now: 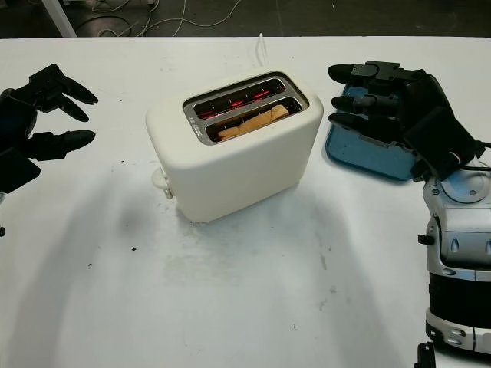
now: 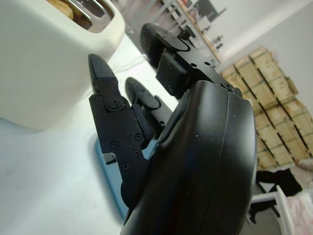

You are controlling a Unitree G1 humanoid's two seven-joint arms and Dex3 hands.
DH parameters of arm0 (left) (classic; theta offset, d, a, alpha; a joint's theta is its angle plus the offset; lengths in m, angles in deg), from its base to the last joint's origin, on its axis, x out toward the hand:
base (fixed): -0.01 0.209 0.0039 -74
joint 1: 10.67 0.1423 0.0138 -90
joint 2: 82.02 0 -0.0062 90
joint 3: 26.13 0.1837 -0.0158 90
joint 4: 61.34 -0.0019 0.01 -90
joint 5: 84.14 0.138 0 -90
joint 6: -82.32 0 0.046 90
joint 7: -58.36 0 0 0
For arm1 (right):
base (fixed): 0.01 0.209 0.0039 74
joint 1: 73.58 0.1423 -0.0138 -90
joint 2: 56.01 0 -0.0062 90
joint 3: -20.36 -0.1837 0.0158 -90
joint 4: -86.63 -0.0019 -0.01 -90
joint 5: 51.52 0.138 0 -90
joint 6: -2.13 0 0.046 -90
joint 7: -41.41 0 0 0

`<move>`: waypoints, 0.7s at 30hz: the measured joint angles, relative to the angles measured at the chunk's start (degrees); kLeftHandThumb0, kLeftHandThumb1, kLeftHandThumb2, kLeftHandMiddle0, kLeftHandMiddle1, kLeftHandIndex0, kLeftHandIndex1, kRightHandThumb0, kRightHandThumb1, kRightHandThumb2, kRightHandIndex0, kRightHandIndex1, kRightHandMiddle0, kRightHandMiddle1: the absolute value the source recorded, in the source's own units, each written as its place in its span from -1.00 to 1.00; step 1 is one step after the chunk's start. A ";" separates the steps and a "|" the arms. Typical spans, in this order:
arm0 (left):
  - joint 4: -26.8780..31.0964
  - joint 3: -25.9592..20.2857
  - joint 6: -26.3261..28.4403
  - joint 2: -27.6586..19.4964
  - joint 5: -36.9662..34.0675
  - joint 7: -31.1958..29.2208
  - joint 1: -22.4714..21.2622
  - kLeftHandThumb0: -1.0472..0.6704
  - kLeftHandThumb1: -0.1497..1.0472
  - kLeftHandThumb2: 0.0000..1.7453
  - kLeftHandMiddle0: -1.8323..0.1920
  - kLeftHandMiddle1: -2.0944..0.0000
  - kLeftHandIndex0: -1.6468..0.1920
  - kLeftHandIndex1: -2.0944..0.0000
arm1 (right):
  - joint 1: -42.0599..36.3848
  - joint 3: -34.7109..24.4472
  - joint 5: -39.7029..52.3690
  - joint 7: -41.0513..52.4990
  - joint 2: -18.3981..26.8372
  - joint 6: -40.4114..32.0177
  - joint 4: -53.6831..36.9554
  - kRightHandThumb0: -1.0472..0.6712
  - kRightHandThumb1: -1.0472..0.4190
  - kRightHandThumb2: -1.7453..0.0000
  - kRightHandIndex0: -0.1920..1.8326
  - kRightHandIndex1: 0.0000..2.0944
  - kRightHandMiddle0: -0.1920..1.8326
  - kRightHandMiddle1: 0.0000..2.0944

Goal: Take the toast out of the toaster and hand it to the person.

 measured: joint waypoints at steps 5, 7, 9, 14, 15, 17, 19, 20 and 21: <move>0.01 0.00 0.01 0.00 0.00 0.00 0.00 -1.00 0.79 -0.70 0.40 -0.35 0.48 -0.26 | 0.00 0.00 0.00 0.00 0.00 0.00 0.00 -0.07 -0.68 1.00 0.06 -0.99 -0.04 -1.00; 0.01 0.00 0.02 0.00 0.00 0.00 0.00 -1.00 0.79 -0.70 0.40 -0.35 0.47 -0.26 | 0.00 0.00 -0.02 0.00 0.00 0.00 -0.01 -0.08 -0.68 1.00 0.06 -0.99 -0.04 -1.00; 0.01 0.00 0.02 0.00 0.00 0.00 0.00 -1.00 0.79 -0.71 0.39 -0.35 0.48 -0.26 | 0.00 0.00 -0.01 0.00 0.00 0.00 -0.01 -0.07 -0.68 1.00 0.05 -0.99 -0.04 -1.00; 0.01 -0.01 0.01 0.00 0.00 0.00 0.00 -1.00 0.79 -0.69 0.40 -0.35 0.48 -0.26 | 0.00 0.00 0.00 0.00 0.00 0.00 -0.01 -0.07 -0.67 1.00 0.06 -0.99 -0.04 -1.00; 0.00 -0.01 0.00 0.00 0.00 0.00 0.00 -1.00 0.79 -0.69 0.40 -0.35 0.48 -0.26 | 0.00 0.00 0.00 0.00 0.00 0.00 0.00 -0.07 -0.67 1.00 0.06 -0.99 -0.04 -1.00; -0.04 -0.01 -0.07 0.00 0.00 0.00 0.00 -1.00 0.79 -0.69 0.40 -0.35 0.49 -0.26 | 0.00 0.00 0.00 0.00 0.00 0.00 0.00 -0.08 -0.67 1.00 0.06 -0.99 -0.04 -1.00; -0.06 -0.01 -0.08 0.00 0.00 0.00 0.00 -1.00 0.79 -0.70 0.40 -0.35 0.48 -0.26 | 0.00 0.00 -0.01 0.00 0.00 0.01 0.00 -0.08 -0.68 1.00 0.06 -0.99 -0.04 -1.00; -0.06 -0.01 -0.08 0.00 0.00 0.00 0.00 -1.00 0.79 -0.70 0.40 -0.35 0.48 -0.26 | 0.00 0.00 -0.01 0.00 0.00 0.01 0.00 -0.08 -0.68 1.00 0.06 -0.99 -0.04 -1.00; -0.05 -0.01 -0.08 0.00 0.00 0.00 0.00 -1.00 0.79 -0.70 0.40 -0.35 0.48 -0.26 | 0.00 0.00 -0.01 0.00 0.00 0.01 0.00 -0.08 -0.68 1.00 0.06 -0.99 -0.04 -1.00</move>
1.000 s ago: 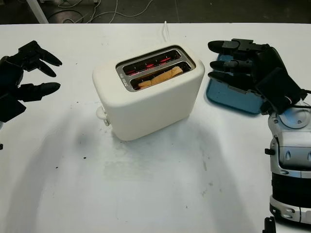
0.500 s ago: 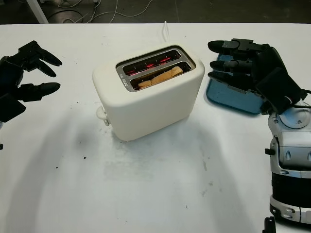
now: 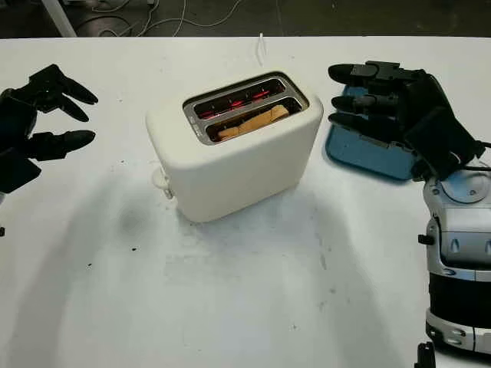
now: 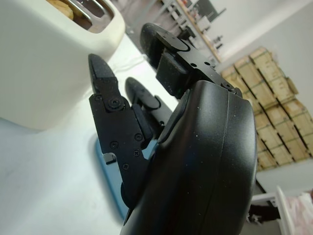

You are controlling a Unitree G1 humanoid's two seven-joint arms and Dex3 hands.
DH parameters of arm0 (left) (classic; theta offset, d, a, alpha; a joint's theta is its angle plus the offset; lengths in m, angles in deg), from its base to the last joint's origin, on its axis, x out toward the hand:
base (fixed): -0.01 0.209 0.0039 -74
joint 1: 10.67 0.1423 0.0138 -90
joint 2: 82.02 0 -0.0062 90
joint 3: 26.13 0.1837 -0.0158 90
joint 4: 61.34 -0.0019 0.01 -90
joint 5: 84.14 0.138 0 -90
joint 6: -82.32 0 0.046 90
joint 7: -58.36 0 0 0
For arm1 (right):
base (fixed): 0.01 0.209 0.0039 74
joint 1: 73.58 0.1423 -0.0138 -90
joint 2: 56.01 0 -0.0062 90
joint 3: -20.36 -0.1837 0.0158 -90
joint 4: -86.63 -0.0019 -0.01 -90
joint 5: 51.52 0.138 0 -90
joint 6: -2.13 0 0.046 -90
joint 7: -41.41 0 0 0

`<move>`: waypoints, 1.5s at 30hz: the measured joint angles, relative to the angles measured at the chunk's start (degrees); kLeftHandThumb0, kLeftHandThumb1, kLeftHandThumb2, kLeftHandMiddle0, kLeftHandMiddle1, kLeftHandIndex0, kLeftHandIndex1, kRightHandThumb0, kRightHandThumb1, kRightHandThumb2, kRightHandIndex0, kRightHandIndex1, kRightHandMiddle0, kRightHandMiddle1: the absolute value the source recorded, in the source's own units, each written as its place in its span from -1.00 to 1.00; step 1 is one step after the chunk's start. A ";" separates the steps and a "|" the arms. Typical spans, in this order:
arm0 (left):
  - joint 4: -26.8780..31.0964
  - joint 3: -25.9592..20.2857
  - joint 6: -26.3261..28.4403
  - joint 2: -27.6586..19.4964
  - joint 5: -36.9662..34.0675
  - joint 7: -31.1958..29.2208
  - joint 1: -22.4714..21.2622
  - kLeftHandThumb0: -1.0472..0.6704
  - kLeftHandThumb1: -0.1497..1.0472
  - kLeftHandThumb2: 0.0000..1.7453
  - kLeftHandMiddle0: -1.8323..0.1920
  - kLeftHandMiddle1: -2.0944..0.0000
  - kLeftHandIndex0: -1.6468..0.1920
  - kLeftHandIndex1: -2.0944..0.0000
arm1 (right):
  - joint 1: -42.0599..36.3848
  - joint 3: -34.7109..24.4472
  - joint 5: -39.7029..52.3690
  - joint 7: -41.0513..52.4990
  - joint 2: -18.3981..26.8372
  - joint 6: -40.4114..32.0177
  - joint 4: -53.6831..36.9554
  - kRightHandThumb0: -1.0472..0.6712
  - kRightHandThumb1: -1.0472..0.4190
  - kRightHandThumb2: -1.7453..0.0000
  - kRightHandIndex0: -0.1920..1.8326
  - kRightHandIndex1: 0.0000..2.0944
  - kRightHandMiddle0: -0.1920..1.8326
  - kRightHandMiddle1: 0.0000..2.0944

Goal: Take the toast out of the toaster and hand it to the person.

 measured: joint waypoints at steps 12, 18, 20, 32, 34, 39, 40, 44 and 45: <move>0.11 -0.05 0.20 0.00 0.00 0.00 0.01 -1.00 0.79 -0.70 0.40 -0.35 0.47 -0.26 | 0.00 0.00 0.01 0.00 0.00 0.00 0.00 -0.08 -0.68 1.00 0.06 -0.99 -0.04 -1.00; 0.13 -0.13 0.21 0.00 0.00 0.00 0.10 -1.00 0.79 -0.70 0.40 -0.35 0.47 -0.26 | 0.00 0.00 0.01 0.00 0.00 0.00 0.00 -0.07 -0.68 1.00 0.06 -0.99 -0.04 -1.00; 0.13 -0.14 0.21 0.00 0.00 0.00 0.23 -1.00 0.79 -0.69 0.40 -0.35 0.47 -0.25 | 0.00 0.00 0.01 0.00 0.00 0.00 0.00 -0.07 -0.68 1.00 0.06 -0.99 -0.04 -1.00; 0.13 -0.15 0.20 0.00 0.00 0.00 0.28 -1.00 0.79 -0.70 0.40 -0.35 0.48 -0.25 | 0.00 0.00 0.08 0.00 0.00 0.00 0.00 -0.07 -0.68 1.00 0.06 -0.99 -0.04 -1.00; 0.13 -0.16 0.18 0.00 0.00 0.00 0.28 -1.00 0.79 -0.70 0.40 -0.35 0.48 -0.25 | 0.00 0.00 0.08 0.00 0.00 0.00 0.00 -0.07 -0.68 1.00 0.06 -0.99 -0.04 -1.00; 0.10 -0.16 0.08 0.00 0.00 0.00 0.28 -1.00 0.79 -0.69 0.40 -0.36 0.48 -0.26 | 0.00 0.00 0.08 0.00 0.00 0.00 0.00 -0.07 -0.68 1.00 0.06 -0.99 -0.04 -1.00; 0.10 -0.15 0.08 0.00 0.00 0.00 0.28 -1.00 0.79 -0.69 0.40 -0.36 0.48 -0.26 | 0.00 0.00 0.08 0.00 0.00 0.00 0.00 -0.07 -0.68 1.00 0.06 -0.99 -0.03 -1.00; 0.11 -0.15 0.09 0.00 0.00 0.00 0.28 -1.00 0.79 -0.69 0.40 -0.36 0.48 -0.27 | 0.00 0.00 0.07 0.00 0.00 0.00 0.00 -0.06 -0.68 1.00 0.06 -0.99 -0.04 -1.00; 0.11 -0.16 0.09 0.00 0.00 0.00 0.28 -1.00 0.79 -0.69 0.40 -0.36 0.48 -0.27 | 0.00 0.00 0.07 0.00 0.00 0.00 -0.01 -0.06 -0.68 1.00 0.06 -0.99 -0.04 -1.00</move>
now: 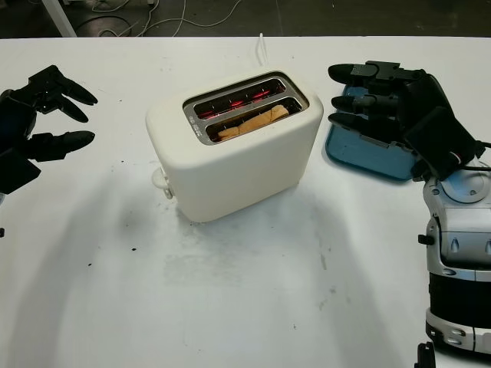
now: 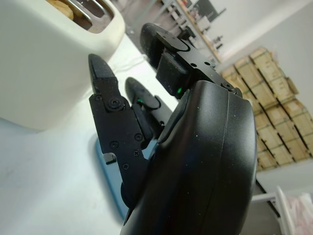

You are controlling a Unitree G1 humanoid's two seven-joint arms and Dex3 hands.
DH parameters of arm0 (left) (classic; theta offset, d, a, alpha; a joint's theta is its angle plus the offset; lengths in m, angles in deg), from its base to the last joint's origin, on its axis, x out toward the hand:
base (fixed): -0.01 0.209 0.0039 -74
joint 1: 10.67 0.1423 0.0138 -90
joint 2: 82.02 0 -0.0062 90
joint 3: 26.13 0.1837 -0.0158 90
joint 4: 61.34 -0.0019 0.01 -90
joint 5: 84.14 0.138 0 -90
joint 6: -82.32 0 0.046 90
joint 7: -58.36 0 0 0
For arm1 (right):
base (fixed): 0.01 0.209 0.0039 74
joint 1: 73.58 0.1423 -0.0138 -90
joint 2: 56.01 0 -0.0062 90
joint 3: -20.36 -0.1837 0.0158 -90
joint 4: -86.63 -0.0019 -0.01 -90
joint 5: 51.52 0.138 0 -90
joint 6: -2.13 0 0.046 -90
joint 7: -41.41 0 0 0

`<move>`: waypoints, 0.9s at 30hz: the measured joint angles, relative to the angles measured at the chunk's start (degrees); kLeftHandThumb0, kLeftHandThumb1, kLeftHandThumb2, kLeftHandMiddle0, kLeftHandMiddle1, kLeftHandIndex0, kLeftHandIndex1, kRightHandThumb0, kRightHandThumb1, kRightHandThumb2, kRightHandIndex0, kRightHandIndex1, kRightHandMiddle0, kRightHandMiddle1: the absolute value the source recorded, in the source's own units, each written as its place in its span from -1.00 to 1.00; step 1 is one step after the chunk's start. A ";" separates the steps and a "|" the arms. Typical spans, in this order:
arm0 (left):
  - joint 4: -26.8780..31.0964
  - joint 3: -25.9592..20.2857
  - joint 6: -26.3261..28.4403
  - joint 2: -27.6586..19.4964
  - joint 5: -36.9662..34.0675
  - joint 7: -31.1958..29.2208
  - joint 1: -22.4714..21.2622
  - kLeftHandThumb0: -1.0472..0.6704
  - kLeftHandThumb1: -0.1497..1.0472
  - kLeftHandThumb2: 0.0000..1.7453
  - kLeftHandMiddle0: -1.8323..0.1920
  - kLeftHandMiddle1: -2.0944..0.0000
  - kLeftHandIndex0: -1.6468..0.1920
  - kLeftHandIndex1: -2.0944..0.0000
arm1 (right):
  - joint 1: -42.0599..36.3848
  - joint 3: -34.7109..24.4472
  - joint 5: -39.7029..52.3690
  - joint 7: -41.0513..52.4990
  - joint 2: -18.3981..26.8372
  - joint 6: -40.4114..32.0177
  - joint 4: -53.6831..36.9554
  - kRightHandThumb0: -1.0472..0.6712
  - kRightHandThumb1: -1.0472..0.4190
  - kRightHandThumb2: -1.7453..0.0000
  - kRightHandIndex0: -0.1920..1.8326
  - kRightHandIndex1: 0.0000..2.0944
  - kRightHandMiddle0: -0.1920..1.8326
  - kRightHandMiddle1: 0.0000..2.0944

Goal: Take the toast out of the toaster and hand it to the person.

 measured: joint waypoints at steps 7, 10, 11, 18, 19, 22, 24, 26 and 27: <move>0.00 0.00 -0.02 0.00 0.00 0.06 0.00 -1.00 0.79 -0.69 0.40 -0.37 0.49 -0.28 | 0.00 0.00 -0.09 0.00 0.00 0.01 0.01 -0.07 -0.68 1.00 0.06 -0.99 -0.03 -1.00; 0.00 0.00 -0.01 0.01 0.00 0.06 0.00 -1.00 0.79 -0.70 0.40 -0.37 0.49 -0.28 | 0.00 0.02 -0.11 0.00 0.00 0.00 0.00 -0.07 -0.68 1.00 0.06 -0.99 -0.04 -1.00; 0.00 0.00 -0.01 0.01 0.00 0.05 0.00 -1.00 0.79 -0.70 0.41 -0.37 0.49 -0.28 | 0.00 0.02 -0.12 0.00 0.00 0.00 0.00 -0.06 -0.68 1.00 0.05 -0.99 -0.04 -1.00; 0.00 0.00 -0.01 0.06 -0.01 0.04 0.00 -1.00 0.79 -0.70 0.40 -0.35 0.48 -0.26 | 0.01 0.03 -0.10 0.02 0.00 0.01 0.01 -0.07 -0.68 1.00 0.06 -0.99 -0.04 -1.00; -0.01 0.00 -0.02 0.07 -0.01 0.04 0.00 -1.00 0.79 -0.70 0.40 -0.35 0.48 -0.25 | 0.02 0.03 -0.10 0.02 0.00 0.01 0.01 -0.07 -0.68 1.00 0.05 -0.99 -0.04 -1.00; -0.06 0.00 -0.05 0.07 -0.01 0.04 0.00 -1.00 0.79 -0.71 0.40 -0.35 0.48 -0.25 | 0.05 0.04 -0.09 0.02 0.00 0.00 0.01 -0.07 -0.67 1.00 0.06 -0.99 -0.04 -1.00; -0.07 0.00 -0.05 0.07 -0.01 0.05 0.00 -1.00 0.79 -0.71 0.40 -0.35 0.48 -0.25 | 0.08 0.04 -0.08 0.02 0.00 0.00 0.01 -0.07 -0.67 1.00 0.06 -0.99 -0.04 -1.00; -0.07 0.00 -0.05 0.07 -0.01 0.04 0.00 -1.00 0.79 -0.71 0.40 -0.35 0.47 -0.25 | 0.10 0.04 -0.08 0.02 0.00 0.00 0.01 -0.07 -0.67 1.00 0.06 -0.99 -0.04 -1.00; -0.07 0.00 -0.05 0.08 -0.01 0.04 0.00 -1.00 0.79 -0.71 0.40 -0.34 0.47 -0.25 | 0.12 0.04 -0.08 0.03 0.00 0.00 0.02 -0.07 -0.67 1.00 0.06 -0.99 -0.04 -1.00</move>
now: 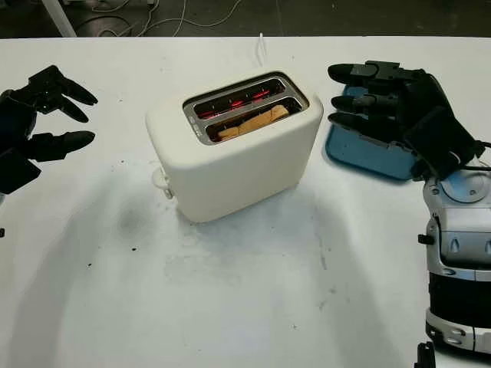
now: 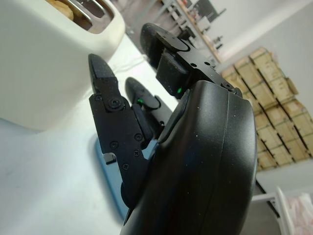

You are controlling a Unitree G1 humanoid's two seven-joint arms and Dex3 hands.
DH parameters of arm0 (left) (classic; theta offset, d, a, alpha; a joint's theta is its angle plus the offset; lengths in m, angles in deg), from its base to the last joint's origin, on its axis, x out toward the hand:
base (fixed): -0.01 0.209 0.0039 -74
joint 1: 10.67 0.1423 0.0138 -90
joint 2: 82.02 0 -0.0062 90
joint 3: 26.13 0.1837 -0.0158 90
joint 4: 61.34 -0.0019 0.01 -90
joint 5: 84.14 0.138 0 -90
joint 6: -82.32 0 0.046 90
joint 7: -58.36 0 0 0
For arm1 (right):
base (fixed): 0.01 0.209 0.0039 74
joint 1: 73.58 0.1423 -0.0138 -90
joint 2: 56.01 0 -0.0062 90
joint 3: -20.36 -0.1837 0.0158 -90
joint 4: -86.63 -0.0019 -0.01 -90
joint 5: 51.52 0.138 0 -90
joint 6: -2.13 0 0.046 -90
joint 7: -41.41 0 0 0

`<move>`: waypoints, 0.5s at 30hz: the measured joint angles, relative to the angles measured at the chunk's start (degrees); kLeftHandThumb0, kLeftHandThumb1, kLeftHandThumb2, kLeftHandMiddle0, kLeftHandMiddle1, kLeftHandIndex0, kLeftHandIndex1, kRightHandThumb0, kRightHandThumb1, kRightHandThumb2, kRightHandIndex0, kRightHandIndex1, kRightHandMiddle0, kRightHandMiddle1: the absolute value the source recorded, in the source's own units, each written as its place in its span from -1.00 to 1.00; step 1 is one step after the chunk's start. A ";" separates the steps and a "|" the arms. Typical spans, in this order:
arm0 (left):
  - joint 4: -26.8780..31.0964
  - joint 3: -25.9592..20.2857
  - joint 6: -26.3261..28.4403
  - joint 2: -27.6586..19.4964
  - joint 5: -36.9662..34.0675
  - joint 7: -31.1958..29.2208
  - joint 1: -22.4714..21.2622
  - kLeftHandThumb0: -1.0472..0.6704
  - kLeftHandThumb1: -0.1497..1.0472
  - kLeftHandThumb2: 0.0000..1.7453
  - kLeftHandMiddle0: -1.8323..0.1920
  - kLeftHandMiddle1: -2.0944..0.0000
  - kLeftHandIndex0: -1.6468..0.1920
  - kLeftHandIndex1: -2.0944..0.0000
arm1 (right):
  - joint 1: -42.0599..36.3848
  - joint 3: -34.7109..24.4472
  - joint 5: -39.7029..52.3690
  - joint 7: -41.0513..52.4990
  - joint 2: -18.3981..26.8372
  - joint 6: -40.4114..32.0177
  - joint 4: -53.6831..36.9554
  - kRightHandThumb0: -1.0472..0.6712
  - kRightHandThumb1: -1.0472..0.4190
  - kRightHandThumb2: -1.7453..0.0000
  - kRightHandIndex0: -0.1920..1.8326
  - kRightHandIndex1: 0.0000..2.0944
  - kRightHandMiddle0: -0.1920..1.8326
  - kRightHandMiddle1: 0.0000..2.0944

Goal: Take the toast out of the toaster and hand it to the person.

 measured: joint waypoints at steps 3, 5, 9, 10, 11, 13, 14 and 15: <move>0.00 0.00 0.00 0.08 0.00 0.00 0.00 -1.00 0.79 -0.71 0.39 -0.34 0.47 -0.25 | 0.02 0.00 0.02 0.01 0.00 0.00 0.01 -0.07 -0.68 1.00 0.05 -0.99 -0.04 -1.00; -0.01 0.00 0.00 0.11 0.00 0.00 0.00 -1.00 0.79 -0.71 0.39 -0.34 0.47 -0.24 | 0.02 0.00 0.01 0.01 0.00 0.00 0.00 -0.06 -0.67 1.00 0.06 -0.99 -0.04 -1.00; -0.02 0.00 0.00 0.11 0.00 0.00 0.00 -1.00 0.79 -0.71 0.39 -0.34 0.47 -0.24 | 0.02 0.00 0.01 0.01 0.00 0.00 0.00 -0.06 -0.68 1.00 0.06 -0.99 -0.04 -1.00; -0.02 0.00 0.00 0.11 0.00 0.00 0.00 -1.00 0.79 -0.71 0.39 -0.34 0.46 -0.24 | 0.02 0.00 0.02 0.01 0.00 0.00 0.00 -0.06 -0.68 1.00 0.05 -0.99 -0.04 -1.00; -0.02 0.00 0.01 0.11 0.00 0.00 0.00 -1.00 0.79 -0.71 0.39 -0.34 0.46 -0.25 | 0.02 0.00 0.02 0.01 0.00 0.00 0.00 -0.06 -0.68 1.00 0.06 -0.99 -0.04 -1.00; 0.01 0.00 0.05 0.11 0.00 -0.01 0.00 -1.00 0.79 -0.71 0.39 -0.34 0.46 -0.25 | 0.02 0.00 0.02 0.01 0.00 0.00 0.00 -0.06 -0.68 1.00 0.06 -0.99 -0.04 -1.00; 0.02 0.00 0.06 0.11 0.00 -0.01 0.00 -1.00 0.79 -0.71 0.39 -0.34 0.46 -0.25 | 0.02 0.00 0.02 0.01 0.00 0.00 0.00 -0.06 -0.68 1.00 0.06 -0.99 -0.04 -1.00; 0.02 0.00 0.06 0.11 0.00 -0.01 0.00 -1.00 0.79 -0.71 0.39 -0.34 0.46 -0.25 | 0.02 0.00 0.02 0.01 0.00 0.00 0.00 -0.06 -0.68 1.00 0.07 -0.99 -0.04 -1.00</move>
